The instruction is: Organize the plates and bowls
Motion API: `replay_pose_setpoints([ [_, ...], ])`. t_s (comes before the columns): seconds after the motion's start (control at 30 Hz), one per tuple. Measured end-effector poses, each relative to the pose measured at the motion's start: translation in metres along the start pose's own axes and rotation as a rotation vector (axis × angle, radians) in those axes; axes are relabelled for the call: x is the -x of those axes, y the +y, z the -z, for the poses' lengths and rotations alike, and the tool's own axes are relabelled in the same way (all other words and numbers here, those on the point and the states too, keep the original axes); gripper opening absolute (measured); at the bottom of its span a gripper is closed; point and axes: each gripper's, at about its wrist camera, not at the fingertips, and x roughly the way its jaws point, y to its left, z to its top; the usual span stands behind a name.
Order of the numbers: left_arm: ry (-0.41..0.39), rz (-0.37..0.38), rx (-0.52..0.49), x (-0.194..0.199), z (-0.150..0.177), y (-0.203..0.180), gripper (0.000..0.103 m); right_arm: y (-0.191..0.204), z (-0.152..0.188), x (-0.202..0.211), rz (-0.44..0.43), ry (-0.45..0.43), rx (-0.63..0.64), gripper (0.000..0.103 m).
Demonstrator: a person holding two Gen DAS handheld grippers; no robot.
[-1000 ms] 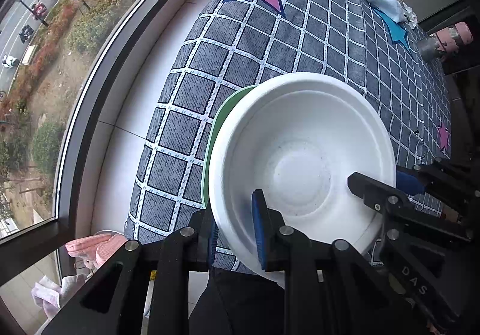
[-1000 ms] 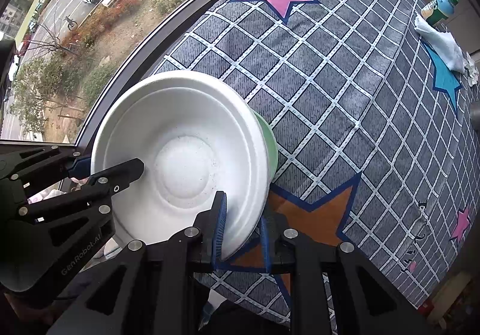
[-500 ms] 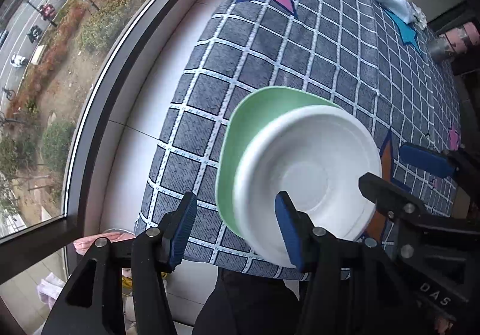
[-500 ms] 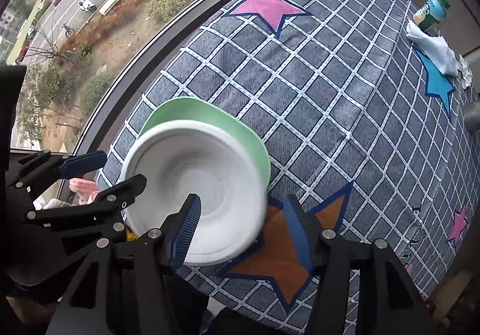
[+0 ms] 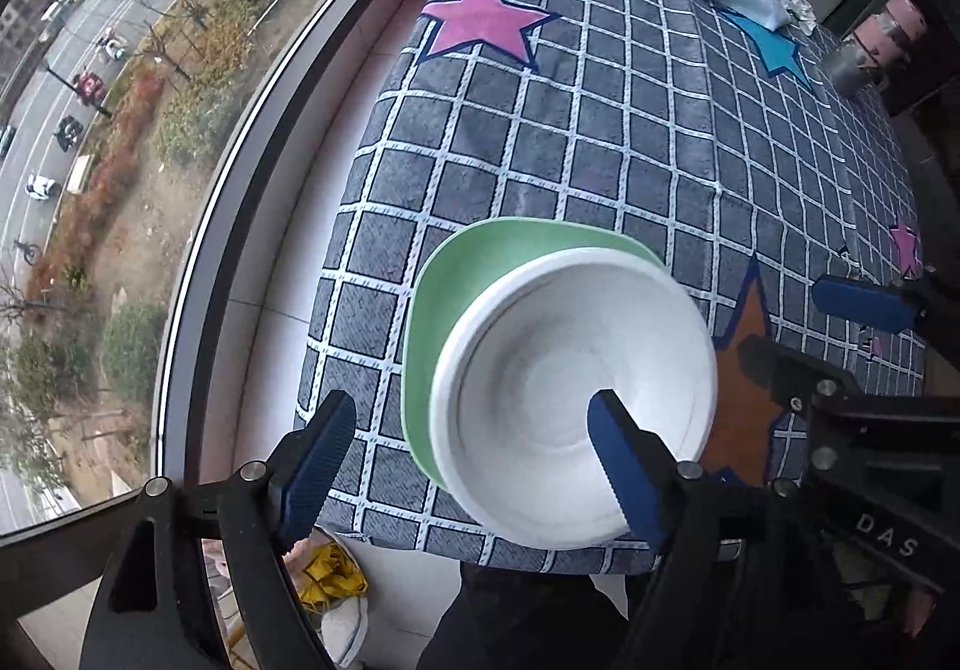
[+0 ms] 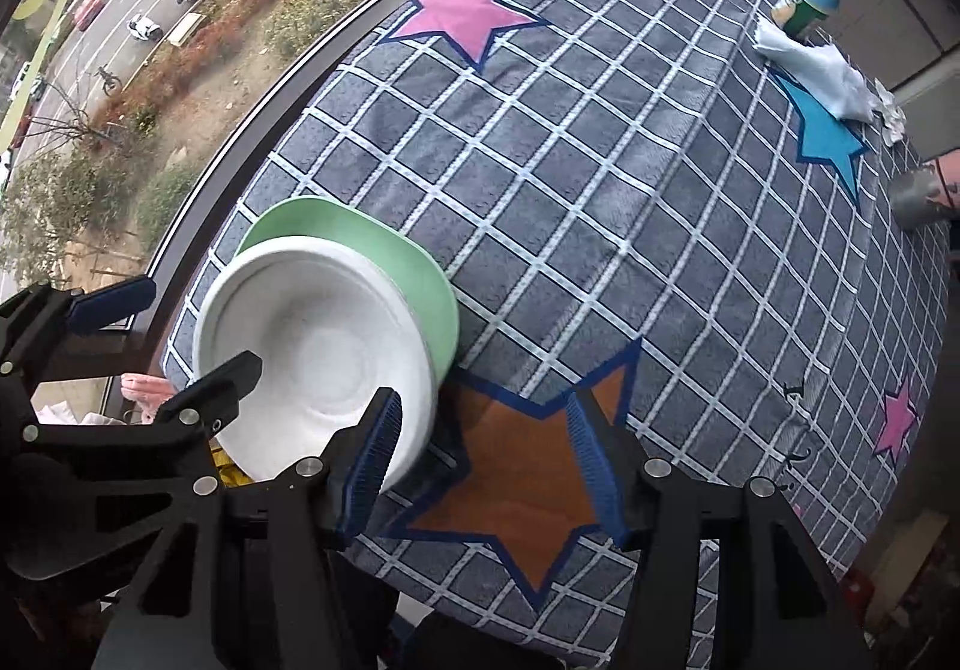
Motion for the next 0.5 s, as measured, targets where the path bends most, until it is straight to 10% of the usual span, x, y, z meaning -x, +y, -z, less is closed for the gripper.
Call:
replay_pose_setpoints([
  [0.5,-0.069,-0.122,0.003,0.029,-0.005,-0.013,0.083,-0.029,0.012,0.02,0.022,-0.031,-0.039,0.059],
])
